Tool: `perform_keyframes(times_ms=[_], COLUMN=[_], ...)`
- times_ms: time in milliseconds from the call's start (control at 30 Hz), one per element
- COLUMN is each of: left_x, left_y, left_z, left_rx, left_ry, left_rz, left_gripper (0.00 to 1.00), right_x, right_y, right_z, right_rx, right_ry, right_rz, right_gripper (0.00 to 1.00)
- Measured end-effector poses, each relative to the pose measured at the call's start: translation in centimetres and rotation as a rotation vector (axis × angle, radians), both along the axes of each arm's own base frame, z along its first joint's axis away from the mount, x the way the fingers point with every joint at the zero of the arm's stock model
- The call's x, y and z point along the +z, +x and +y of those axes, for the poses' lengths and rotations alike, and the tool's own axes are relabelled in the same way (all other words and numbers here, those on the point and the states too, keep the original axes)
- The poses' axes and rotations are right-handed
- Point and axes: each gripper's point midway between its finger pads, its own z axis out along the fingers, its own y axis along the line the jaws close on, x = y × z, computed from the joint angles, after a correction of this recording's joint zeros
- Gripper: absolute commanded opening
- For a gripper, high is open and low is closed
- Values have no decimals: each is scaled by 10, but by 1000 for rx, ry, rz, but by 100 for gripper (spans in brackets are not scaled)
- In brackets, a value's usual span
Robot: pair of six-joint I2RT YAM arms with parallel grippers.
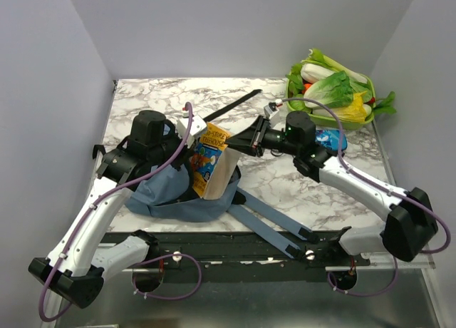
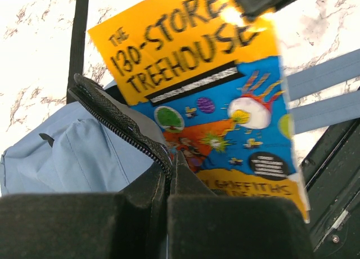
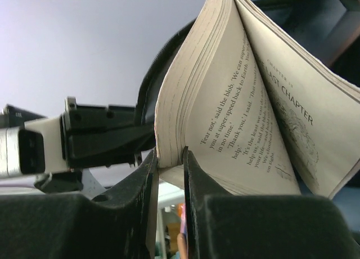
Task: Pack the student bag
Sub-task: Place the book in the student bag.
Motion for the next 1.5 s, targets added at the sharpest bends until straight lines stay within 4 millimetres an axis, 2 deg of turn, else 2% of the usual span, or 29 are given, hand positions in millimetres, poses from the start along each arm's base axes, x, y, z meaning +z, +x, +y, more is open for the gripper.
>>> perform_keyframes(times_ms=[133, 233, 333, 400, 633, 833, 1000, 1267, 1433, 1500], left_x=[1, 1, 3, 3, 8, 9, 9, 9, 8, 7], left_y=[-1, -1, -2, -3, -8, -10, -12, -13, -10, -9], left_z=[0, 1, 1, 2, 4, 6, 7, 7, 12, 14], left_rx=[0, 1, 1, 1, 1, 2, 2, -1, 19, 28], left_ry=[-1, -2, -3, -3, -12, -12, -14, -10, 4, 10], left_rz=[-1, -2, -6, -7, -24, -28, -31, -38, -42, -42], left_gripper=[0, 0, 0, 0, 0, 0, 0, 0, 0, 0], right_x=[-13, -42, -78, -86, -56, -48, -42, -5, -16, -20], right_y=[20, 37, 42, 40, 37, 33, 21, 2, 23, 23], right_z=[23, 42, 60, 66, 68, 66, 70, 68, 94, 100], right_rx=[3, 3, 9, 13, 26, 41, 93, 204, 248, 265], right_ry=[86, 160, 176, 184, 286, 295, 306, 442, 476, 446], right_rz=[24, 91, 176, 198, 155, 146, 143, 112, 170, 129], right_gripper=[0, 1, 1, 1, 1, 1, 1, 1, 1, 0])
